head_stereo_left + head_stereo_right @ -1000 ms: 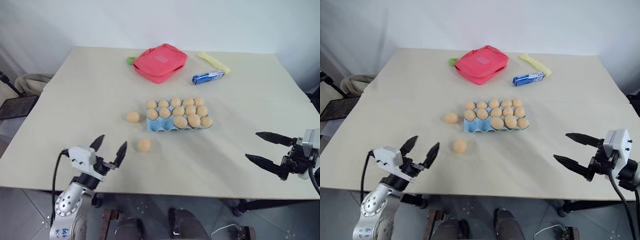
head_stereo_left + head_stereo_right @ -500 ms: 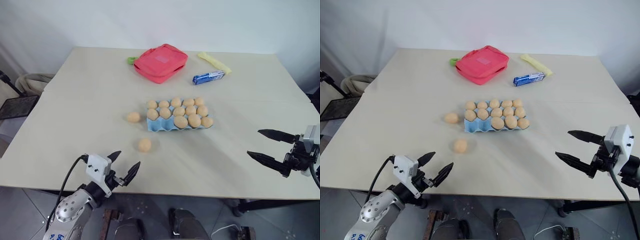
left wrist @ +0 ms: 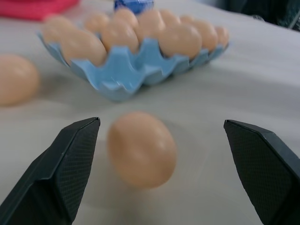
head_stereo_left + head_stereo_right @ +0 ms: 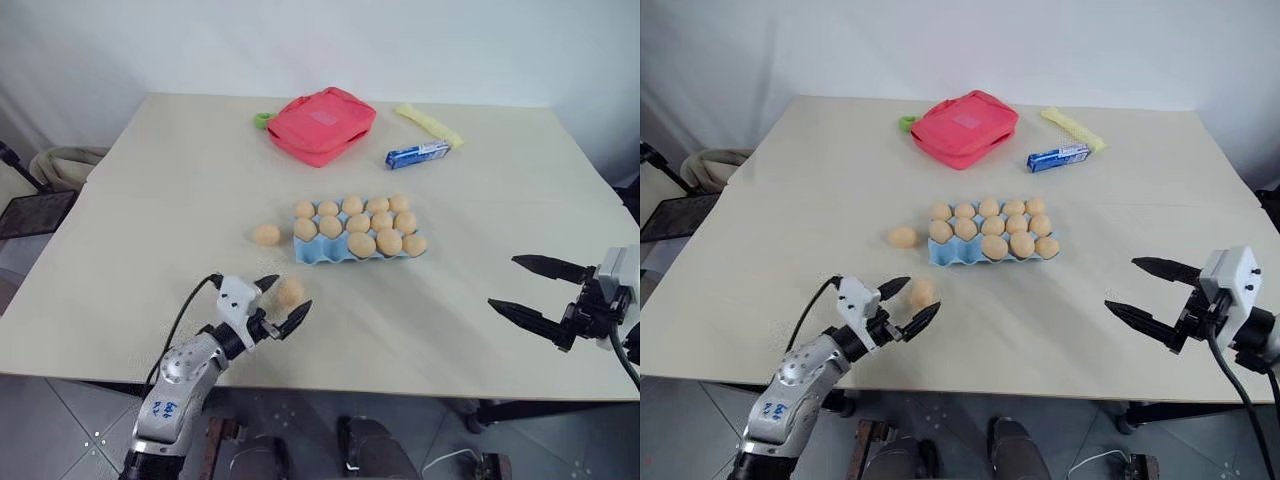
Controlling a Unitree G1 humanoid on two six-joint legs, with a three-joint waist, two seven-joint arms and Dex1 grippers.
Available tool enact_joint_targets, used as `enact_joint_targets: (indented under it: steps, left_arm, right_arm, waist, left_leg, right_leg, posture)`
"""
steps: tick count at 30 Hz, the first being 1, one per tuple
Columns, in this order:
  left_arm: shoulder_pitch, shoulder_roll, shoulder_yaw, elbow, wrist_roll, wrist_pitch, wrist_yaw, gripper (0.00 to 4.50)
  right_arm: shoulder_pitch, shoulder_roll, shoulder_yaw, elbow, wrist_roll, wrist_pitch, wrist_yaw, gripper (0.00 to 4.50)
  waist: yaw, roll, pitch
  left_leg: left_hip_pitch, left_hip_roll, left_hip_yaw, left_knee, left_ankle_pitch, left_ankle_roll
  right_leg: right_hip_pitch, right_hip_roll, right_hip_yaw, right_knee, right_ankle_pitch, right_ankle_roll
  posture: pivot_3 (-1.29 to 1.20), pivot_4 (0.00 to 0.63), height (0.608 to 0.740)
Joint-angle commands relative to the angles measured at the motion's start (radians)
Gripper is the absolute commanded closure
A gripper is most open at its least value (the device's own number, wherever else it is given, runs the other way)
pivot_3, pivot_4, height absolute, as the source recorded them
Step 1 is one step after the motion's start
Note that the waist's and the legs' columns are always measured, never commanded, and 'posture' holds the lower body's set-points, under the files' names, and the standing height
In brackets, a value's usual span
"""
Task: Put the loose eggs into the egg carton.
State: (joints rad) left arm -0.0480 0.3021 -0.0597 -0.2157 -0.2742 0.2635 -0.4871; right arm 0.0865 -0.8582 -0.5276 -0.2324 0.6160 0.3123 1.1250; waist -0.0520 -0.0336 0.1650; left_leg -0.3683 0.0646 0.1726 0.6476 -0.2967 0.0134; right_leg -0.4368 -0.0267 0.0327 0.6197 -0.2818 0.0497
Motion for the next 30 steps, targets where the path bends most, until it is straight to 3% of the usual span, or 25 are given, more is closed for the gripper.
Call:
enact_joint_targets:
  steps: [1,6,9,15,24,30]
  left_arm:
    - [-0.032,0.001,-0.015,0.025,0.016,-0.02,-0.02,0.0]
    - [-0.082,-0.017,-0.029,0.087,0.045,-0.022,-0.009,0.0]
    - [-0.097,-0.027,-0.04,0.101,0.051,-0.023,-0.013,0.6]
    - [-0.11,-0.037,-0.041,0.078,0.043,-0.023,-0.02,2.46]
    - [-0.194,-0.042,-0.041,-0.017,-0.037,0.083,-0.064,2.46]
    - [-0.317,-0.095,-0.034,0.025,-0.074,0.142,-0.056,2.46]
  right_arm:
    - [0.007,-0.004,-0.047,-0.026,0.022,-0.005,-0.01,0.05]
    - [0.021,0.0,-0.056,-0.036,0.023,-0.008,-0.022,0.05]
    - [0.027,0.002,-0.059,-0.038,0.024,-0.011,-0.024,0.0]
    - [0.033,0.005,-0.074,-0.037,0.041,-0.015,-0.014,0.0]
    - [0.043,0.029,-0.082,-0.055,0.085,-0.038,0.005,0.0]
    - [0.067,0.067,-0.064,-0.088,0.079,-0.045,-0.031,0.0]
  waist:
    - [0.001,0.0,0.0]
    - [0.006,0.0,0.0]
    - [0.008,0.0,0.0]
    - [0.017,0.0,0.0]
    - [0.025,0.0,0.0]
    - [0.025,0.0,0.0]
  left_leg:
    - [0.0,0.0,0.0,0.0,0.0,0.0]
    - [0.0,0.0,0.0,0.001,0.0,0.0]
    - [0.0,0.0,0.0,0.001,0.0,0.0]
    - [0.0,0.0,0.0,0.001,0.0,0.0]
    - [-0.001,-0.001,0.0,0.001,0.0,0.0]
    - [-0.001,-0.001,-0.001,0.001,0.0,0.001]
  right_leg:
    - [0.0,0.0,0.0,0.0,0.0,0.0]
    - [0.0,0.0,0.0,0.001,0.0,0.001]
    - [0.0,0.0,0.0,0.001,0.0,0.001]
    - [0.0,0.0,0.0,0.001,0.001,0.001]
    - [0.0,0.0,0.0,0.001,0.001,0.002]
    - [0.0,0.0,0.0,0.001,0.003,0.005]
  posture:
    - [0.0,0.15,0.74]
    - [0.0,0.15,0.74]
    - [0.0,0.15,0.74]
    - [0.0,0.15,0.74]
    - [0.0,0.15,0.74]
    - [0.0,0.15,0.74]
